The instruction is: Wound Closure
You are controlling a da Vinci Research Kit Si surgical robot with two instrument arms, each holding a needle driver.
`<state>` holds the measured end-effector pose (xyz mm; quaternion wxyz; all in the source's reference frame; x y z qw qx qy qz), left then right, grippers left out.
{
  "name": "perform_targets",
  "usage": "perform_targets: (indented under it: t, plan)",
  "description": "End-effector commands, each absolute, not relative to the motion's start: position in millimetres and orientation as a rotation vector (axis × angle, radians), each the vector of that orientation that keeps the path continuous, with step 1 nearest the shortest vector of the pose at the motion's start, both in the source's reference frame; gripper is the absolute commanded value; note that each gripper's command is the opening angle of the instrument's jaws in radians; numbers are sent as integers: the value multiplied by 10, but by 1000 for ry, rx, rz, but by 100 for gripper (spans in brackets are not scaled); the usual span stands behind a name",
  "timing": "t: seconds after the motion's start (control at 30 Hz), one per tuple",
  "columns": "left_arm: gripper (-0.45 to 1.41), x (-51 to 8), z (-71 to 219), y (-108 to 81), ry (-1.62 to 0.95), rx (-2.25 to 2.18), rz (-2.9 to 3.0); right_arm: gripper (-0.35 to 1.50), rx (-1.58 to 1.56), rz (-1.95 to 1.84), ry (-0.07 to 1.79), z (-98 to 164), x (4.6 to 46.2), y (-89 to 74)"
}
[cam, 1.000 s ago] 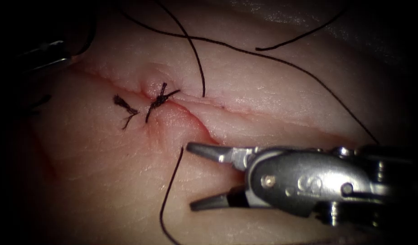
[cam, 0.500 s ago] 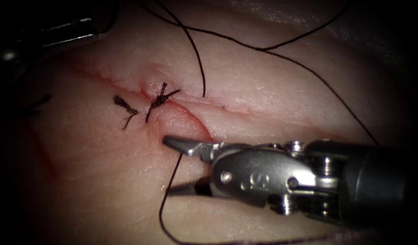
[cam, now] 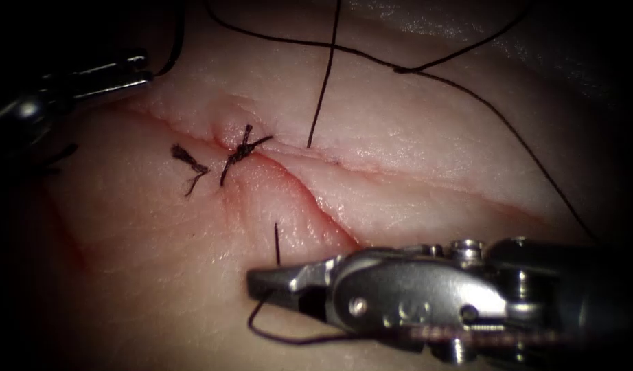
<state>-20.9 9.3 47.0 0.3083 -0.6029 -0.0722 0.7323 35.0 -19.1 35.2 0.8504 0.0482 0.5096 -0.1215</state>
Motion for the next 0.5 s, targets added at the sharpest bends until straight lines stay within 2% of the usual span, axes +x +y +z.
perform_targets:
  t: [0.03, 0.5]
  plan:
    - [-45, -214, 477, 90, -192, -1589, 1939, -35, 112, -267, 1082, 344, 359, -200]
    - [-45, -215, 482, 91, -181, -1583, 1941, -35, 249, -406, 1132, 301, 367, -239]
